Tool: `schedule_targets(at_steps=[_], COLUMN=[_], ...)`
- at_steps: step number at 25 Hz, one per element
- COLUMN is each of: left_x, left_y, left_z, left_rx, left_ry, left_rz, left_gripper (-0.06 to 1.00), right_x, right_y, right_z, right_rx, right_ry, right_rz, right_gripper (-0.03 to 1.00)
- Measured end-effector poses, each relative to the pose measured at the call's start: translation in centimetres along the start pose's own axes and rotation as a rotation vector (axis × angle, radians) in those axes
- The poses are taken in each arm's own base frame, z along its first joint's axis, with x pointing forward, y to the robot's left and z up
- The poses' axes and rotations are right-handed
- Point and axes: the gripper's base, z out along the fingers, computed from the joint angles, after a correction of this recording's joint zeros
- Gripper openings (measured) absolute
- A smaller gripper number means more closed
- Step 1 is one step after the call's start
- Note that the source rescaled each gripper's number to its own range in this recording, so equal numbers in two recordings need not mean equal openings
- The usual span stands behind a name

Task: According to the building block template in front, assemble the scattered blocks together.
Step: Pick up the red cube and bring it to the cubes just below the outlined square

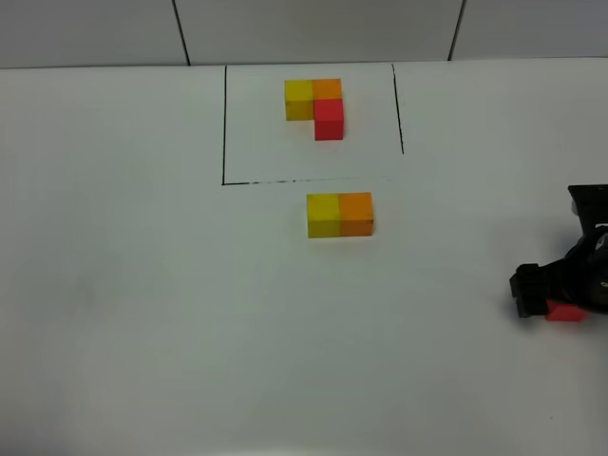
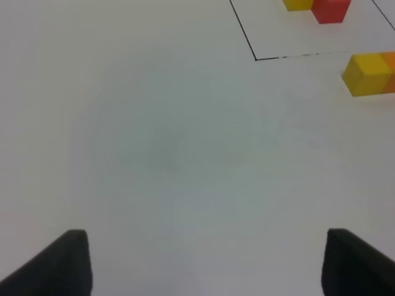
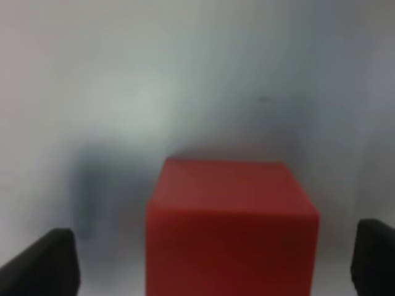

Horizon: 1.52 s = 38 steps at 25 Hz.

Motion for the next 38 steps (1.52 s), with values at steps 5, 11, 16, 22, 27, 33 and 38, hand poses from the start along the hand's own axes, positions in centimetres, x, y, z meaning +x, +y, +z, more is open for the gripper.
schedule_targets(at_steps=[5,11,16,22,27,33,38], left_x=[0.0,0.0,0.0,0.0,0.0,0.0,0.0], left_y=[0.0,0.0,0.0,0.0,0.0,0.0,0.0], left_z=[0.0,0.0,0.0,0.0,0.0,0.0,0.0], left_rx=[0.0,0.0,0.0,0.0,0.0,0.0,0.0], left_ry=[0.0,0.0,0.0,0.0,0.0,0.0,0.0], left_rz=[0.0,0.0,0.0,0.0,0.0,0.0,0.0], left_gripper=[0.79,0.79,0.79,0.79,0.79,0.79,0.79], right_x=[0.0,-0.1,-0.2,-0.7,-1.5,-3.1,-3.8], right_y=[-0.4,-0.3,3.0,10.2,16.6,22.4,24.1], right_z=[0.7,0.7,-0.9,-3.5,-4.3,-2.6,-0.2], right_rx=[0.006,0.003,-0.027,-0.065,-0.047,-0.064,-0.03], right_ry=[0.014,0.003,-0.025,-0.011,-0.054,-0.072,-0.009], right_rz=[-0.001,0.011,-0.009,-0.012,-0.053,-0.105,-0.094], right_gripper=[0.7,0.01,0.0,0.0,0.0,0.0,0.0])
